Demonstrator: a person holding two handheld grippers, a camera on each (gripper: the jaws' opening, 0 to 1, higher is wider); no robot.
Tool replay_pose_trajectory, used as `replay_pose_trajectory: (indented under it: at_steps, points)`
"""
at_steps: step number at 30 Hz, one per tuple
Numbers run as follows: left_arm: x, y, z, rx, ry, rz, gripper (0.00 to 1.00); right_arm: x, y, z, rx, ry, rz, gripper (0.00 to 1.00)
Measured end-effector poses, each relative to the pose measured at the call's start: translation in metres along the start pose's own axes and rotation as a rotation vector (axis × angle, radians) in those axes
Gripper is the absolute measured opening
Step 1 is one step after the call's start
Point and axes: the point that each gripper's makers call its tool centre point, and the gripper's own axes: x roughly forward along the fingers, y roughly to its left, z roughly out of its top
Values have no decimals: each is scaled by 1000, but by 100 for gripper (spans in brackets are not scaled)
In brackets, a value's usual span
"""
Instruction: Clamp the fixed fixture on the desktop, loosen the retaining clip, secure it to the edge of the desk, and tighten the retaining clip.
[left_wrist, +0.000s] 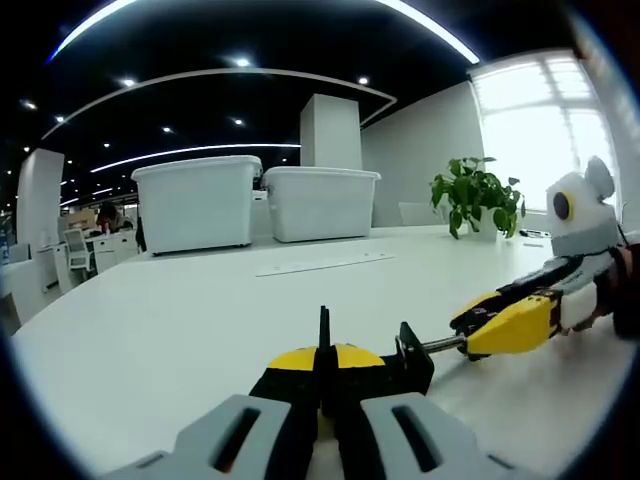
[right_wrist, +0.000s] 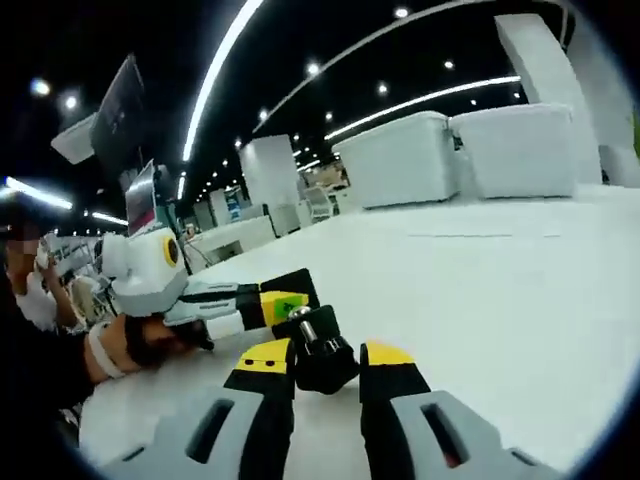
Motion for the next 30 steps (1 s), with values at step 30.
replay_pose_trajectory:
  at_steps: [30]
  points:
    - [1,-1,0,4,1,1,4,-12,-7,-9,371,25,-11,32]
